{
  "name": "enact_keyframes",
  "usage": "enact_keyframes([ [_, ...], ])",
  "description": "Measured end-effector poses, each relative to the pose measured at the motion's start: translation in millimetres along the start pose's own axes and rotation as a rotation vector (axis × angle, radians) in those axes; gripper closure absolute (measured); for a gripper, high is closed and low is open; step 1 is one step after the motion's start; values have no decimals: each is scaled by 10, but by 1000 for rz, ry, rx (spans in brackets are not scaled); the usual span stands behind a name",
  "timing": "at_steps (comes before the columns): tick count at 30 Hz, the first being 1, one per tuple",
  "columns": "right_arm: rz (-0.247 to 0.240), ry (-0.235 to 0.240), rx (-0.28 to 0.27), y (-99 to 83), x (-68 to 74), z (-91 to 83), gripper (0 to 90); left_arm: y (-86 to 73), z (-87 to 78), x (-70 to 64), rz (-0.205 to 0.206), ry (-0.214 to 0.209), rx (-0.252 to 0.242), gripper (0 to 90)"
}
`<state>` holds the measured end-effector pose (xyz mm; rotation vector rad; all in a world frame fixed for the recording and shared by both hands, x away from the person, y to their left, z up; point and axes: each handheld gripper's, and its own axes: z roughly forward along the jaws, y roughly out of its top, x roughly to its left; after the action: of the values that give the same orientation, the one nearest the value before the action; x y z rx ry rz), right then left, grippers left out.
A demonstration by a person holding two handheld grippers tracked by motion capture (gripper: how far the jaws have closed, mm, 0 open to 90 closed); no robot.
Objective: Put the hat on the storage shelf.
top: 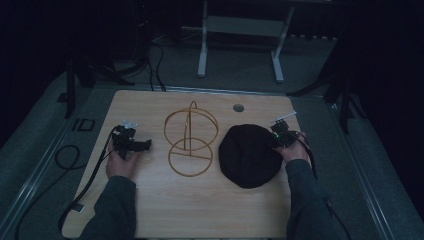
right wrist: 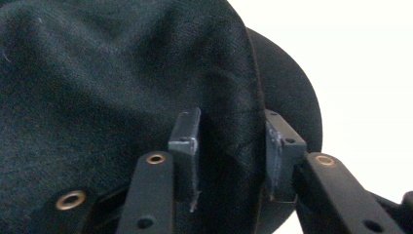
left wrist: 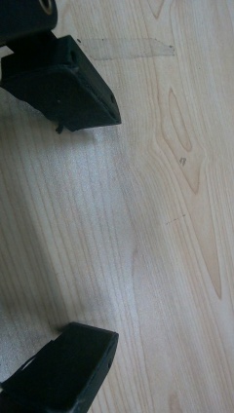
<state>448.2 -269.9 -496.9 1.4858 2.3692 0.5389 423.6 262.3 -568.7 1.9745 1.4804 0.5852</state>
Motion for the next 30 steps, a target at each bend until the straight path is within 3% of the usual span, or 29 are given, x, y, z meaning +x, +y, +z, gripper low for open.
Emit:
enact_keyframes([
  [2, -12, -40, 22, 17, 24, 9, 749, 0, 0, 0, 0, 0, 0, 29],
  [8, -3, -48, 61, 65, 29, 10, 779, 0, -1, 0, 1, 0, 1, 29],
  [12, 16, -18, 72, 80, 1, -7, 790, 0, 0, 0, 0, 0, 0, 29],
  [14, 47, 42, 78, 80, -40, -31, 795, 0, 0, 0, 0, 0, 1, 29],
  [18, 65, 81, 88, 74, -70, -52, 797, 0, 0, 0, 0, 0, 0, 29],
  [30, 88, 130, 71, 128, -143, -243, 796, 0, 0, 0, 0, 0, 0, 29],
])
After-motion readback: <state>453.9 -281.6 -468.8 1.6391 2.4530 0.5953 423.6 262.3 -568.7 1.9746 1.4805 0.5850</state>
